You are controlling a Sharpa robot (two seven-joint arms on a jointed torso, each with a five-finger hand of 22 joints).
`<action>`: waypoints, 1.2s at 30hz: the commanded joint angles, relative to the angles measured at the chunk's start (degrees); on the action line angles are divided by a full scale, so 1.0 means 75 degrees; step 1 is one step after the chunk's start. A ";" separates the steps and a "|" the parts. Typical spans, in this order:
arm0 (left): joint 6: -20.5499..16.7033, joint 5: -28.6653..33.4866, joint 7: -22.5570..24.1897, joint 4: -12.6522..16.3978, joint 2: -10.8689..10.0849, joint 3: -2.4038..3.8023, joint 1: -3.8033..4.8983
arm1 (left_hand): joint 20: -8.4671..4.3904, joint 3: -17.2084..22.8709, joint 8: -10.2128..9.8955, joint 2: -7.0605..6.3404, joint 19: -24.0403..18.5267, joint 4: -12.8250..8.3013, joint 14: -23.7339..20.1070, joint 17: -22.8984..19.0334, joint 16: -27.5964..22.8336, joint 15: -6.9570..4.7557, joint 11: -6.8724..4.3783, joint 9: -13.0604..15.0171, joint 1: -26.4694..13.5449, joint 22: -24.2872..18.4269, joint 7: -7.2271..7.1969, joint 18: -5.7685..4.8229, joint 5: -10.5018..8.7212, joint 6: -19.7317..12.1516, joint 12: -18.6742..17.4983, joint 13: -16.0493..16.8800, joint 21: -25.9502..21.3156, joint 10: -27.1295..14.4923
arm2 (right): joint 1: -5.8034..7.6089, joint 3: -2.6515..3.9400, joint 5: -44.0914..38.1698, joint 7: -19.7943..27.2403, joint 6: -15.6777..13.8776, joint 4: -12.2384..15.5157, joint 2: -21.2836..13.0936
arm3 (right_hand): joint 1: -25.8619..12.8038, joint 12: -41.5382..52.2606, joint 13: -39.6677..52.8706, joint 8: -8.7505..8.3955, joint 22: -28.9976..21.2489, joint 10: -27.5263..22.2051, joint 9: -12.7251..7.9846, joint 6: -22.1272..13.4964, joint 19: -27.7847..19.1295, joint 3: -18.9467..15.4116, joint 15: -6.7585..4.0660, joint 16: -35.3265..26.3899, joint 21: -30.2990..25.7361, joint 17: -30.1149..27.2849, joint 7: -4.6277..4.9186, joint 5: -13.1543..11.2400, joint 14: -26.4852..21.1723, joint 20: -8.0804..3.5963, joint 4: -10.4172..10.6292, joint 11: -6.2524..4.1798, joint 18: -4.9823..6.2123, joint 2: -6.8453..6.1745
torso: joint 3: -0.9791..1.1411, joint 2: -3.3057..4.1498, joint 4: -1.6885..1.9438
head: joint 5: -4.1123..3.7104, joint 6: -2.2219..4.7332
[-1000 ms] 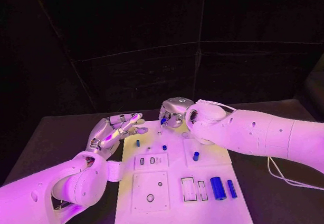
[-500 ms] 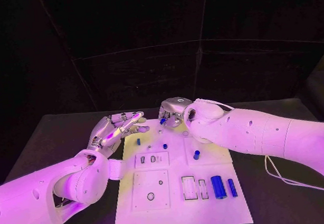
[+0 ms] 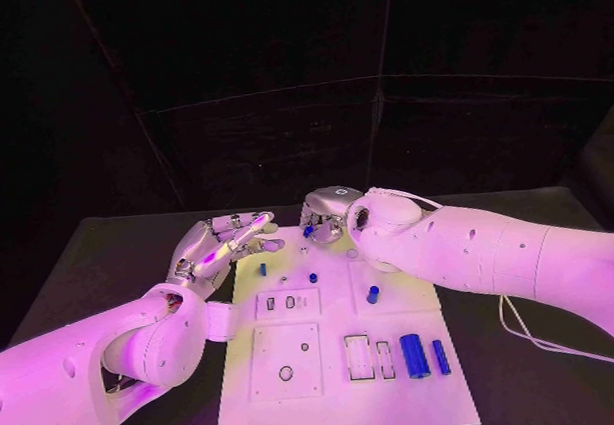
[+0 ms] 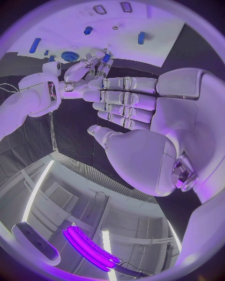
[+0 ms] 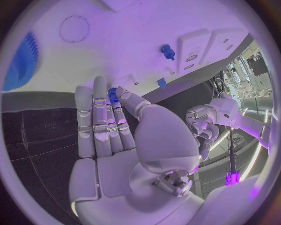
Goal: Assemble the parts on the task board
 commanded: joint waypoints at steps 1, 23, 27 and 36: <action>0.0143 -0.0072 0.0016 0.0007 0.0006 0.0003 0.0015 | 0.0006 -0.0008 -0.0024 0.0058 0.0035 -0.0039 -0.0013 0.0007 -0.0038 0.0056 0.0045 -0.0010 -0.0006 -0.0007 0.0067 0.0049 0.0033 -0.0012 -0.0053 -0.0009 -0.0027 -0.0006 | 0.0017 0.0004 -0.0001 0.0026 0.0003 -0.0047 0.0032 | -0.0046 -0.0009 0.0010 -0.0044 -0.0255 -0.0643 -0.0026 -0.0471 -0.0190 -0.0194 0.0107 -0.0053 -0.0217 0.0040 0.0073 -0.0182 0.0023 0.0029 0.0108 0.0113 0.0115 -0.0272 | 0.0001 0.0006 -0.0007 | 0.0001 0.0003; 0.0195 -0.0072 -0.0012 -0.0043 -0.0070 0.0001 0.0025 | 0.0008 0.0006 -0.0038 0.0073 0.0036 -0.0049 -0.0015 0.0021 -0.0052 0.0059 0.0049 -0.0010 0.0001 -0.0014 0.0071 0.0049 0.0033 -0.0016 -0.0073 -0.0009 -0.0037 -0.0011 | 0.0018 0.0093 0.1607 -0.0289 -0.0389 0.2053 -0.2290 | -0.0317 0.2363 0.0929 0.0124 0.0383 0.1696 0.0033 -0.0450 0.0518 -0.1312 -0.0182 -0.0168 0.0189 0.0202 -0.0244 0.0696 0.0092 -0.0103 0.0841 -0.0379 -0.0012 -0.0729 | 0.0018 -0.0029 -0.0181 | 0.0023 0.0060; 0.0208 -0.0072 -0.0015 -0.0083 -0.0053 0.0000 0.0025 | 0.0009 0.0014 -0.0042 0.0081 0.0037 -0.0057 -0.0016 0.0029 -0.0059 0.0060 0.0048 -0.0009 0.0007 -0.0018 0.0071 0.0049 0.0033 -0.0013 -0.0081 -0.0008 -0.0041 -0.0008 | 0.0018 0.0124 0.2043 -0.0500 -0.0019 0.2353 -0.2816 | -0.0278 0.6196 0.4788 0.0222 0.0943 0.1845 0.0052 -0.0713 0.0902 -0.2088 -0.0177 -0.0246 0.0575 0.0242 -0.0307 0.0891 0.0142 -0.0186 0.1263 -0.0407 -0.0118 -0.0751 | 0.0022 -0.0031 -0.0188 | 0.0011 0.0068; 0.0238 -0.0072 -0.0028 -0.0155 0.0008 -0.0001 0.0024 | 0.0010 0.0038 -0.0052 0.0095 0.0041 -0.0081 -0.0016 0.0048 -0.0075 0.0058 0.0046 -0.0006 0.0031 -0.0026 0.0068 0.0051 0.0034 -0.0005 -0.0098 -0.0006 -0.0051 0.0001 | 0.0018 0.0140 0.2519 -0.0890 0.0465 0.2262 -0.3074 | 0.0088 0.9573 0.8710 0.0536 0.1250 0.1928 0.0037 -0.1375 0.0994 -0.3102 -0.0077 -0.0375 0.0810 0.0334 -0.0080 0.0898 0.0186 -0.0060 0.1905 -0.0200 -0.0167 -0.0573 | 0.0029 -0.0008 -0.0172 | -0.0013 0.0077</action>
